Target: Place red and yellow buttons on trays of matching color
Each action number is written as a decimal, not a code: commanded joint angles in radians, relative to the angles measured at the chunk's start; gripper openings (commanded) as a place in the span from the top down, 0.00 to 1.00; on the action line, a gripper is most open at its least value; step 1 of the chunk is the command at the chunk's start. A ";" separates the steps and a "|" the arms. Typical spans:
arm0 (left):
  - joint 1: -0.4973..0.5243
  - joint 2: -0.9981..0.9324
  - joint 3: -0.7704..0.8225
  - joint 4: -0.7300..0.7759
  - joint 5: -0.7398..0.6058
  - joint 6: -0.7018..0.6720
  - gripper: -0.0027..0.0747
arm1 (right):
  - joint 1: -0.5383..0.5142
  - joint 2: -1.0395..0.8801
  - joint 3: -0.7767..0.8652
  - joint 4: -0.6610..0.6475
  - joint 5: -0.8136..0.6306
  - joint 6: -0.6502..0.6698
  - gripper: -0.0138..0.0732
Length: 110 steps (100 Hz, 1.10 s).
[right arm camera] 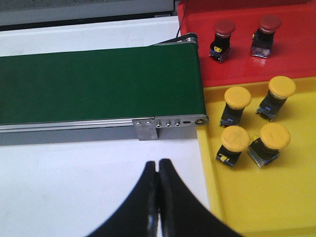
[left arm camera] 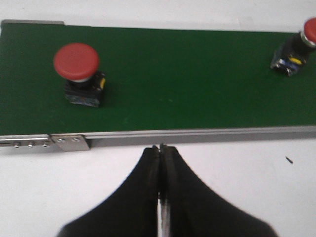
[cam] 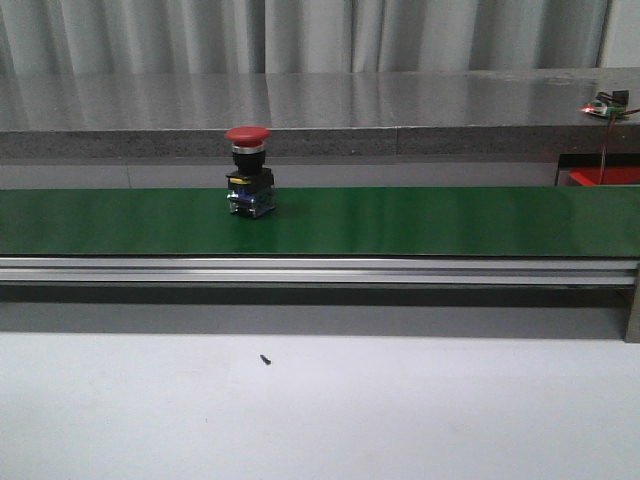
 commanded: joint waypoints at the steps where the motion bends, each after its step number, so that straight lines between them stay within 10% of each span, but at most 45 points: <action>1: -0.056 -0.052 0.020 -0.006 -0.079 0.003 0.99 | -0.001 0.005 -0.021 -0.009 -0.065 -0.015 0.86; 110: -0.098 -0.415 0.325 -0.018 -0.297 -0.003 0.99 | -0.001 0.027 -0.022 0.003 -0.155 -0.015 0.86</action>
